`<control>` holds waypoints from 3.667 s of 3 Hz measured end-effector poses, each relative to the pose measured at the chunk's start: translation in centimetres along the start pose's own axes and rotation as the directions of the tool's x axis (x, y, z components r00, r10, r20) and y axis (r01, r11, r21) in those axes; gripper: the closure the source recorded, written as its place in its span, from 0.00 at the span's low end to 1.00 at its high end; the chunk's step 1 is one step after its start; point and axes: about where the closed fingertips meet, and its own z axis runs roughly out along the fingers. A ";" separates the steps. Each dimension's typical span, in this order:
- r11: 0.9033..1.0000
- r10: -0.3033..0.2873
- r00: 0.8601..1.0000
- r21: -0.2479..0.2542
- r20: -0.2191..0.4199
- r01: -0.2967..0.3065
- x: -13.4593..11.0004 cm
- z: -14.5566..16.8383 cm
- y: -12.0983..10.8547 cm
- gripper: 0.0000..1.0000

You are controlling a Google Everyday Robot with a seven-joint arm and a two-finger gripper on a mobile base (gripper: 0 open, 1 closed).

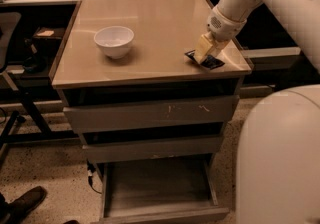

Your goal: Place rxbar blueberry into bottom drawer

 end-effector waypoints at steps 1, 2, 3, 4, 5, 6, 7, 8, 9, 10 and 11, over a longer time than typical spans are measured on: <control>1.000 0.024 1.000 -0.011 -0.010 -0.024 3.8 -1.2 2.7 1.00; 0.999 0.025 0.998 -0.029 -0.061 -0.027 5.5 0.4 3.4 1.00; 0.999 0.025 0.998 -0.029 -0.061 -0.027 5.5 0.4 3.4 1.00; 0.998 0.048 0.997 -0.030 -0.063 -0.050 7.8 -0.1 4.2 1.00; 0.992 0.106 0.991 -0.059 -0.086 -0.111 12.7 -0.4 7.1 1.00; 0.974 0.138 0.966 -0.144 -0.219 -0.172 17.3 2.6 9.9 1.00; 0.974 0.137 0.963 -0.148 -0.232 -0.174 17.7 2.9 10.1 1.00; 0.962 0.151 0.946 -0.177 -0.287 -0.207 20.2 6.3 10.9 1.00; 0.942 0.163 0.888 -0.200 -0.431 -0.271 25.0 14.2 12.4 1.00; 0.910 0.199 0.814 -0.206 -0.545 -0.361 28.8 20.7 13.7 1.00; 0.902 0.200 0.798 -0.211 -0.569 -0.376 29.6 22.0 13.8 1.00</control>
Offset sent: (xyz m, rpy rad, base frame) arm -0.0382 -0.0023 0.0066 0.0067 0.0106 -0.0170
